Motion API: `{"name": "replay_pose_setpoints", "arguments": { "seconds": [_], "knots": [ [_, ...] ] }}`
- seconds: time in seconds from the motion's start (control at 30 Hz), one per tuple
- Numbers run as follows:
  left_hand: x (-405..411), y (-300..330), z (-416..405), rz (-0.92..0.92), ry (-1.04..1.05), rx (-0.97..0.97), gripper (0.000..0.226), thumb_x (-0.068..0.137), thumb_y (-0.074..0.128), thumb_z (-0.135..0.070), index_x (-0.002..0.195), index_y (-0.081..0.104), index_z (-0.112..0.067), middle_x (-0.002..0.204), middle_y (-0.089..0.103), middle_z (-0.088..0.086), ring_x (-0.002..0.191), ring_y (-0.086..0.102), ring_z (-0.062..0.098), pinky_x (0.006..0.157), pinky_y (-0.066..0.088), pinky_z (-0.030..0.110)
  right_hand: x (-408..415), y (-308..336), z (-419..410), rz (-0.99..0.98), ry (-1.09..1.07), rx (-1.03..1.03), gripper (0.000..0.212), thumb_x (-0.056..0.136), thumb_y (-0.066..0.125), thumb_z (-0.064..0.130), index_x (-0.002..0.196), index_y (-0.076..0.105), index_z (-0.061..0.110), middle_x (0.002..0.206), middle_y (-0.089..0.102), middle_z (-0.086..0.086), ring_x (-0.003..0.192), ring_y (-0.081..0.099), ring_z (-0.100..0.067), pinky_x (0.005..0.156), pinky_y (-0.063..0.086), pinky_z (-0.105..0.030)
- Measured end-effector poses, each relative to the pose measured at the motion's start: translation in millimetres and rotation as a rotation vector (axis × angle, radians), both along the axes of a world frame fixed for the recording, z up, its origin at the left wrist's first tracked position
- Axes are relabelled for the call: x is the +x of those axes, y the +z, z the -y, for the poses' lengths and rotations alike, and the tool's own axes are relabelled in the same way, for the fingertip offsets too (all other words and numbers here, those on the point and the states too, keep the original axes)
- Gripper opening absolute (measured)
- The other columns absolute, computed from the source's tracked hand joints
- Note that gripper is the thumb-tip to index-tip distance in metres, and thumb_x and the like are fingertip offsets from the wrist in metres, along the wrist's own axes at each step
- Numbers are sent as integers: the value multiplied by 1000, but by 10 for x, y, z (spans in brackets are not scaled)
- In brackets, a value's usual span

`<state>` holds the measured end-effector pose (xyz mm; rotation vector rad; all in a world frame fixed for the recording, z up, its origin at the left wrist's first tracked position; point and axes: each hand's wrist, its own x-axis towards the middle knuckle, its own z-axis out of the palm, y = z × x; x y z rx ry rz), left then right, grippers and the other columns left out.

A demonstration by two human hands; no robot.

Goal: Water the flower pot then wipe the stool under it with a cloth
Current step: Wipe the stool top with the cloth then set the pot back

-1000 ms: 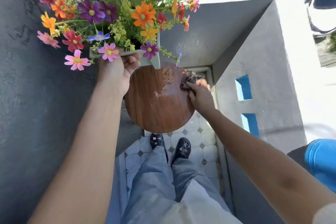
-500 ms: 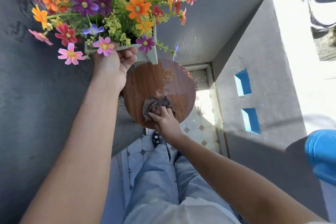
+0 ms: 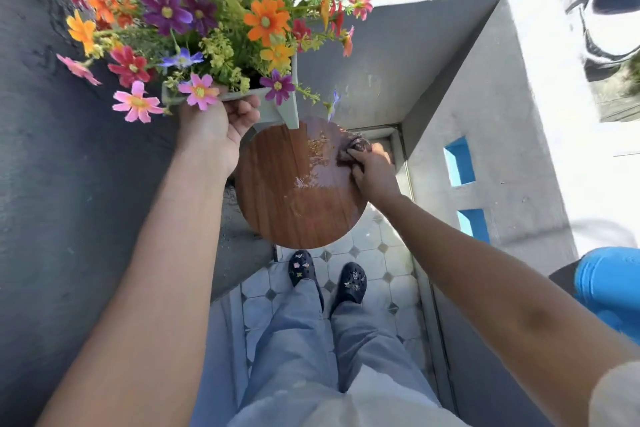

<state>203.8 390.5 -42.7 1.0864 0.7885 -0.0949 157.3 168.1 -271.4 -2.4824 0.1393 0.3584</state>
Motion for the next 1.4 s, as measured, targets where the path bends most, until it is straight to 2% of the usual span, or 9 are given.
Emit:
{"name": "replay_pose_setpoints", "arguments": {
  "seconds": [0.2,0.4,0.63,0.87,1.03,1.1,1.2,1.3,1.4],
  "knots": [
    [-17,-13,-54,5,-1,-21,31,100,31,-3,74,47,-7,37,58,0,32,49,5,43,50,16,-504,158,-392,-75,-18,403,40,94,59,13,132,57,25,123,66,0,113,61,-17,101,47,-34],
    [-23,-47,-131,9,-17,8,31,100,32,-3,74,49,-7,39,59,-1,33,52,5,43,51,17,-656,100,-346,247,-107,-49,49,85,59,1,125,57,30,123,53,-5,113,45,-25,94,44,-42],
    [18,-41,-162,12,-3,-2,30,99,30,-3,76,49,-6,42,61,4,33,51,6,42,50,17,-629,-98,-317,147,178,-192,60,96,49,52,148,41,22,140,48,-4,128,41,-26,104,41,-42],
    [75,42,-73,53,5,-3,34,100,29,-2,74,50,-7,42,60,3,35,52,7,43,50,17,-982,-211,-882,310,602,-59,45,98,57,20,143,51,15,118,56,-14,101,50,-31,79,55,-45],
    [237,-38,-160,23,24,-5,35,100,29,-2,73,50,-8,40,59,1,36,52,6,44,51,18,-439,-307,-970,355,1023,-83,54,97,52,16,150,39,17,121,48,-14,103,43,-28,83,51,-42],
    [251,-20,-143,31,11,0,35,100,29,-2,73,50,-9,39,58,0,35,52,6,43,50,17,-19,-255,-814,331,916,-151,62,96,54,16,154,32,21,128,45,-14,113,42,-30,90,50,-44],
    [280,-21,-167,41,15,-3,33,100,30,-2,73,51,-7,39,58,0,34,52,6,42,49,18,621,-236,-390,203,414,-181,78,86,60,9,153,28,30,137,47,-15,120,47,-36,94,51,-47],
    [277,-27,-180,45,13,-5,34,100,31,-2,73,51,-7,40,58,-1,34,52,6,42,50,18,790,-293,-60,62,-51,-97,59,91,49,10,147,37,25,129,46,-7,117,48,-28,98,44,-31],
    [267,-53,-168,46,8,3,34,100,30,-3,73,50,-8,40,58,0,34,51,5,42,50,18,473,-258,-82,145,104,-156,55,94,46,19,148,38,29,116,49,-10,104,49,-30,78,43,-31]
  ]
}}
